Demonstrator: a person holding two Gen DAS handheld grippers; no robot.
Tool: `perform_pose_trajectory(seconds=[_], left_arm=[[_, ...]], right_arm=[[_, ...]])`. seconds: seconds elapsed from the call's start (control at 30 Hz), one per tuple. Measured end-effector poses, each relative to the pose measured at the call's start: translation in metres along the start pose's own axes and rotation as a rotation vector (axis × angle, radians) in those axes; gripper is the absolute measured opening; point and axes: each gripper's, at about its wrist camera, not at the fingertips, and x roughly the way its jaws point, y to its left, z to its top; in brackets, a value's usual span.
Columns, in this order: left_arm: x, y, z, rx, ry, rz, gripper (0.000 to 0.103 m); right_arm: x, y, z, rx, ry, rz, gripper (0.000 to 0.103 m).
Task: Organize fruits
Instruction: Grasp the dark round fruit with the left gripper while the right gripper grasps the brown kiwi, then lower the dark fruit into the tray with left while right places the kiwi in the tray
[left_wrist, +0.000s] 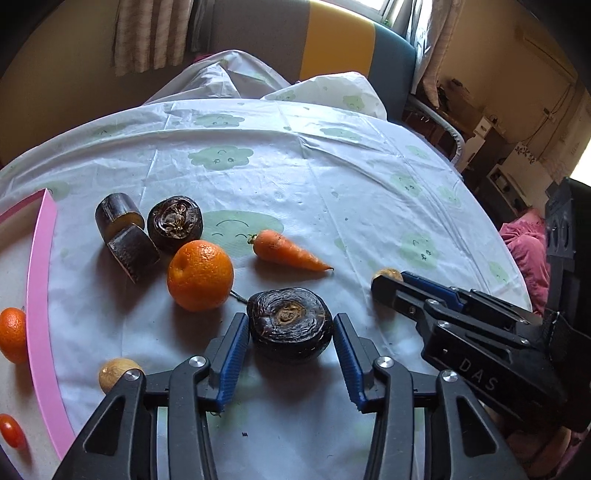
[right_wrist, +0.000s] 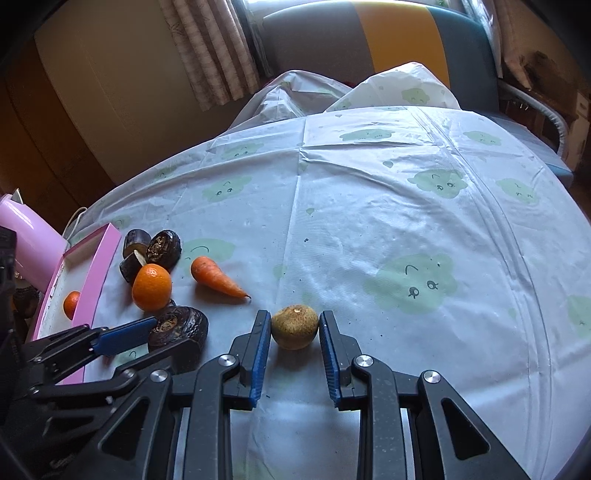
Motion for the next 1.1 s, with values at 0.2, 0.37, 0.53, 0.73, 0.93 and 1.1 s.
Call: perform_pose_trajectory(seconds=[0.2, 0.37, 0.53, 0.73, 0.93, 1.1], left_arm=[[-0.021, 0.003, -0.007, -0.01, -0.04, 0.017, 0.047], [-0.06, 0.023, -0.013, -0.046, -0.113, 0.073, 0.047], [-0.102, 0.074, -0.022, -0.136, -0.185, 0.193, 0.047], [-0.115, 0.15, -0.033, -0.28, -0.177, 0.353, 0.047], [-0.11, 0.195, -0.041, -0.386, -0.148, 0.435, 0.047], [-0.109, 0.202, -0.05, -0.416, -0.143, 0.436, 0.047]], right_arm=[[0.002, 0.003, -0.003, 0.002, 0.01, -0.001, 0.028], [0.002, 0.009, -0.005, -0.043, 0.0, -0.042, 0.027], [0.004, 0.016, -0.005, -0.081, 0.006, -0.078, 0.027], [0.005, 0.023, -0.006, -0.112, 0.008, -0.116, 0.027], [0.007, 0.031, -0.009, -0.168, 0.009, -0.16, 0.027], [0.008, 0.036, -0.01, -0.2, 0.009, -0.188, 0.027]])
